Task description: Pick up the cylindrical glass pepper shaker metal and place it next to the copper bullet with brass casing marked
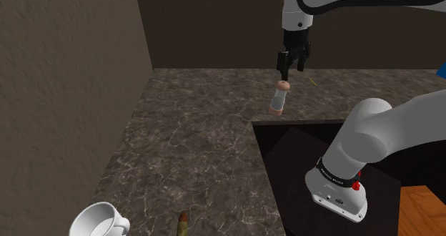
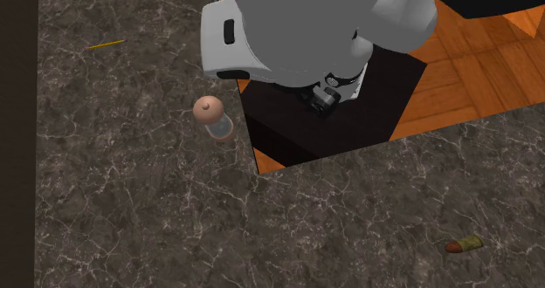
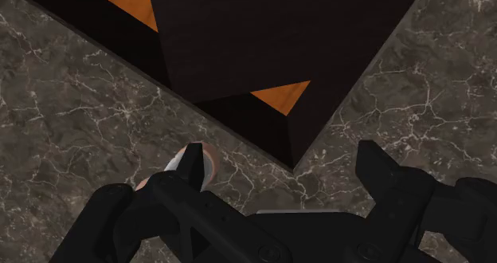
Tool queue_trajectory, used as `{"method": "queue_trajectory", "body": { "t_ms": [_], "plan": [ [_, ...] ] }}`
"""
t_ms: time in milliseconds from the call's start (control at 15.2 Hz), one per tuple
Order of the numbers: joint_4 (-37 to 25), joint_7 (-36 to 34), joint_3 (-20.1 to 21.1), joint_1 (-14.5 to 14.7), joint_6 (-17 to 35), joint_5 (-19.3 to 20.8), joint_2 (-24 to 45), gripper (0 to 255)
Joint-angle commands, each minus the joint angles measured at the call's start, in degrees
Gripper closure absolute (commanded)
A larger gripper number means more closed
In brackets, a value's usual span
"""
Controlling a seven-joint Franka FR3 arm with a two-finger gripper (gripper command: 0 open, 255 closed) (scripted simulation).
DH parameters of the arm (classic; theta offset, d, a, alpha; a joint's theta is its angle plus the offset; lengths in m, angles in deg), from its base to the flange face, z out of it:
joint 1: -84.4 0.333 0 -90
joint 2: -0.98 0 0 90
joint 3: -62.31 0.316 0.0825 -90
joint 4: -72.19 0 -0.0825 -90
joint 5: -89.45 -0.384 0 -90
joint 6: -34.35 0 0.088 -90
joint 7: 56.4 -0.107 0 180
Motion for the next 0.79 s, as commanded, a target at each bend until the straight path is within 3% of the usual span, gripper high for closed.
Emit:
{"method": "queue_trajectory", "body": {
  "t_ms": [0, 726],
  "plan": [
    [0.0, 0.0, 0.0, 0.0, 0.0, 0.0, 0.0, 0],
    [8.9, 9.6, -11.2, -4.7, 23.5, 10.8, 5.6, 0]
  ]
}}
